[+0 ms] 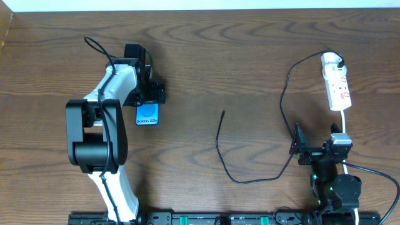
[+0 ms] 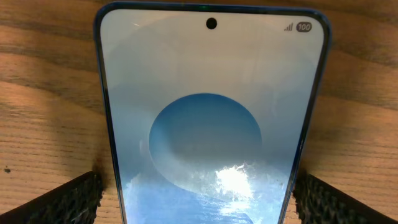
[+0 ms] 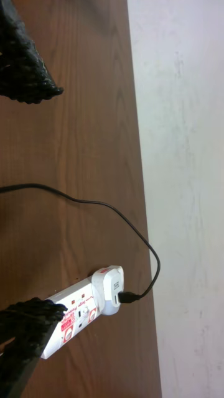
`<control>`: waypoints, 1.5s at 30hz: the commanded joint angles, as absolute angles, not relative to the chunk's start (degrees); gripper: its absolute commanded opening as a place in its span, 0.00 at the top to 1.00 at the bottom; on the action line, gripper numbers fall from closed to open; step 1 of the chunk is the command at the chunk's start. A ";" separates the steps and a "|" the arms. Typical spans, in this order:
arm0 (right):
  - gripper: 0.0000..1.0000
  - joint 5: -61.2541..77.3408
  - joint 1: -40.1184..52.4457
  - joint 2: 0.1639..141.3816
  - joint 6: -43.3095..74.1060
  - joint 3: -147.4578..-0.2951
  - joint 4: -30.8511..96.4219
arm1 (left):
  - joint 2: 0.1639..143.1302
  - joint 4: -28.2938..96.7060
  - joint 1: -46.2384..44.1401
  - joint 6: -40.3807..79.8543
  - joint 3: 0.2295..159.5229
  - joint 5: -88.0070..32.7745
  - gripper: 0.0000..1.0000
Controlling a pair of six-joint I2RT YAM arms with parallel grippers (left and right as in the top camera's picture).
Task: Plug charger to phone and switch on socket
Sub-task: 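Close the left gripper on the phone's sides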
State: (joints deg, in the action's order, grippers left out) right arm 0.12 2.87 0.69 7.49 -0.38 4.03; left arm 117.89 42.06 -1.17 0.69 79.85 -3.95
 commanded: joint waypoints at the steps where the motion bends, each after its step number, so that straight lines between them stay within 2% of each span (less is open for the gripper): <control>1: 0.01 -0.49 3.42 0.34 8.10 -0.32 4.29 | 119.63 42.06 -1.08 1.34 79.40 -4.54 0.00; 12: 0.01 -0.49 3.42 0.34 8.10 -0.32 4.29 | 119.63 42.09 -1.08 1.34 79.40 -4.54 0.08; 45: 0.01 -0.49 3.42 0.34 8.10 -0.32 4.29 | 119.63 42.11 -1.08 1.34 79.33 -4.54 0.15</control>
